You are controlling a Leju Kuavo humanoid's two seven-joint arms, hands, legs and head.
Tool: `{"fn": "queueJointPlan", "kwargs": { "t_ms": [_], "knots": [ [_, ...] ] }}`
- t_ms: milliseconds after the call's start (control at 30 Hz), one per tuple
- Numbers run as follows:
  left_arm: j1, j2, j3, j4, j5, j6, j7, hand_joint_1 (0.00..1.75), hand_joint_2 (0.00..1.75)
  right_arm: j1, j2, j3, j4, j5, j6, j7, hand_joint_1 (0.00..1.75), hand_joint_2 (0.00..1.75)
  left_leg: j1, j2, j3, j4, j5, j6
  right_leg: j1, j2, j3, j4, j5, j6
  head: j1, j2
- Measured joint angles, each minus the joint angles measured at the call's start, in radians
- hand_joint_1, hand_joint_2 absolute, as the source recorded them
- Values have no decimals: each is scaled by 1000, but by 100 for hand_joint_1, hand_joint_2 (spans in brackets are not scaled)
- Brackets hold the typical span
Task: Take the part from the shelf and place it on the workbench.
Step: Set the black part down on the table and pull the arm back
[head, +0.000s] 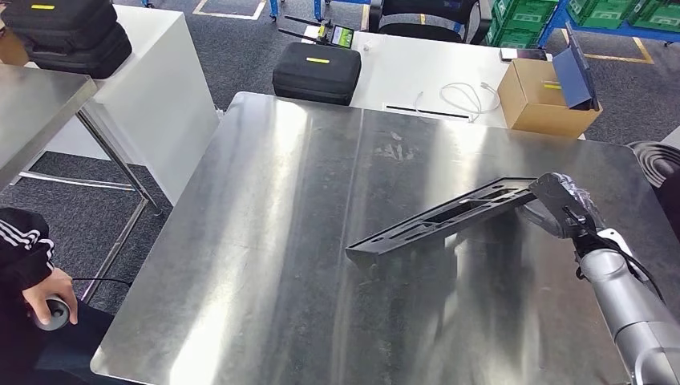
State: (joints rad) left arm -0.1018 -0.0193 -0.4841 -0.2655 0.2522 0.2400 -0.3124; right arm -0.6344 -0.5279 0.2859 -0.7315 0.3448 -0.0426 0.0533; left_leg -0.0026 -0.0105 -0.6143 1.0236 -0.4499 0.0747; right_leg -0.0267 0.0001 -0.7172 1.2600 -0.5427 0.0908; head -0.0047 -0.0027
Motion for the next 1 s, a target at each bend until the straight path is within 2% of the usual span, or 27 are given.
{"fn": "queueJointPlan", "kwargs": {
  "t_ms": [67, 100, 133, 200, 267, 300, 333, 400, 433, 467, 500, 567, 633, 700, 800, 833, 933, 1000],
  "knots": [
    [0, 0, 0, 0, 0, 0, 0, 0, 0, -6, -5, 7, 4, -1, 0, 0, 0, 175, -1, 0, 1, 1, -1, -2, 0, -1, 74, -148, 52, 11, 0, 0],
    [0, 0, 0, 0, 0, 0, 0, 0, 0, -11, -7, 10, 6, -3, 0, 0, 0, 175, -4, 0, 1, 2, -2, -4, 3, -1, 108, -211, 72, 9, 0, 0],
    [0, 0, 0, 0, 0, 0, 0, 0, 0, -16, -8, 12, 7, -6, -1, -1, 0, 175, -7, 1, 1, 2, -2, -8, 6, -1, 128, -249, 82, 3, 0, 0],
    [0, 0, 0, 0, 0, 0, 0, 0, 0, -20, -9, 16, 12, -13, -2, -1, 0, 175, -10, 2, 1, 2, -3, -15, 11, 0, 136, -261, 88, -12, -2, 0],
    [-1, 1, 0, 0, 0, 0, 0, 0, 0, -21, -10, 21, 17, -18, -5, -3, 0, 175, -9, 2, -3, 12, -13, -24, 2, 1, 138, -263, 90, -22, -3, 0],
    [-1, 2, 0, 0, 0, -1, 0, 0, 0, -21, -11, 24, 19, -21, -9, -4, 0, 175, -7, 3, -12, 35, -30, -29, -2, 1, 139, -264, 91, -28, -4, 0],
    [-1, 3, 0, 0, 0, -2, 0, 0, 0, -22, -11, 26, 20, -22, -15, -5, 0, 175, -5, 3, -32, 80, -58, -36, -5, 0, 140, -265, 92, -35, -5, 0],
    [-1, 4, 0, 0, -1, -5, 0, 0, 0, -20, -12, 31, 22, -22, -31, -6, 0, 175, 0, 3, -91, 209, -120, -44, -4, 0, 141, -264, 92, -43, -7, 0],
    [0, 4, 0, 0, 0, -6, 0, 0, 0, -18, -13, 34, 22, -18, -39, -6, 0, 175, 2, 3, -118, 262, -138, -47, -4, -1, 141, -264, 91, -44, -7, 0],
    [1, 4, 0, 0, 0, -7, 0, 0, 0, -15, -13, 36, 22, -14, -49, -6, 0, 175, 5, 3, -130, 282, -136, -48, -4, 0, 141, -264, 91, -44, -7, 0],
    [1, 4, 0, 0, 0, -7, -1, 0, 0, -12, -13, 39, 23, -8, -59, -6, 0, 175, 8, 4, -124, 266, -118, -49, -5, 0, 142, -264, 91, -44, -7, 0],
    [1, 4, 0, 0, 0, -6, -4, 0, 0, -8, -16, 45, 24, 1, -79, -7, 0, 175, 14, 5, -69, 148, -52, -49, -7, 1, 143, -262, 89, -41, -8, 0],
    [0, 4, 0, 0, 1, -5, -6, 0, 0, -4, -21, 49, 25, 2, -99, -10, 0, 175, 16, 3, -19, 43, -16, -48, -1, 3, 141, -259, 85, -32, -7, 0],
    [2, 4, 0, 0, 1, -5, -7, 0, 0, 6, -26, 50, 24, -4, -114, -14, 0, 175, 11, 1, -8, 17, -14, -41, 5, 3, 140, -262, 84, -21, -5, 0],
    [3, 4, 0, 0, 2, -4, -11, 0, 0, 33, -35, 44, 21, -12, -128, -17, 0, 175, 7, -3, -6, 11, -8, -33, 4, 1, 146, -271, 86, -26, -3, 0],
    [3, 4, 0, 0, 3, -3, -13, 0, 0, 41, -38, 41, 20, -13, -131, -17, 0, 131, 6, -4, -7, 10, -7, -32, 4, 0, 147, -273, 86, -30, -2, 0],
    [5, 4, -1, 0, 3, -2, -14, 0, 0, 53, -46, 34, 15, -16, -135, -18, 0, 0, 3, -6, -7, 10, -7, -29, 2, -1, 152, -282, 89, -28, -2, 0],
    [5, 4, -1, 0, 3, -2, -15, 0, 0, 64, -50, 30, 7, -22, -136, -23, 0, 0, 2, -6, -7, 10, -7, -26, 1, -1, 153, -286, 91, -24, -2, 0]
  ]
}}
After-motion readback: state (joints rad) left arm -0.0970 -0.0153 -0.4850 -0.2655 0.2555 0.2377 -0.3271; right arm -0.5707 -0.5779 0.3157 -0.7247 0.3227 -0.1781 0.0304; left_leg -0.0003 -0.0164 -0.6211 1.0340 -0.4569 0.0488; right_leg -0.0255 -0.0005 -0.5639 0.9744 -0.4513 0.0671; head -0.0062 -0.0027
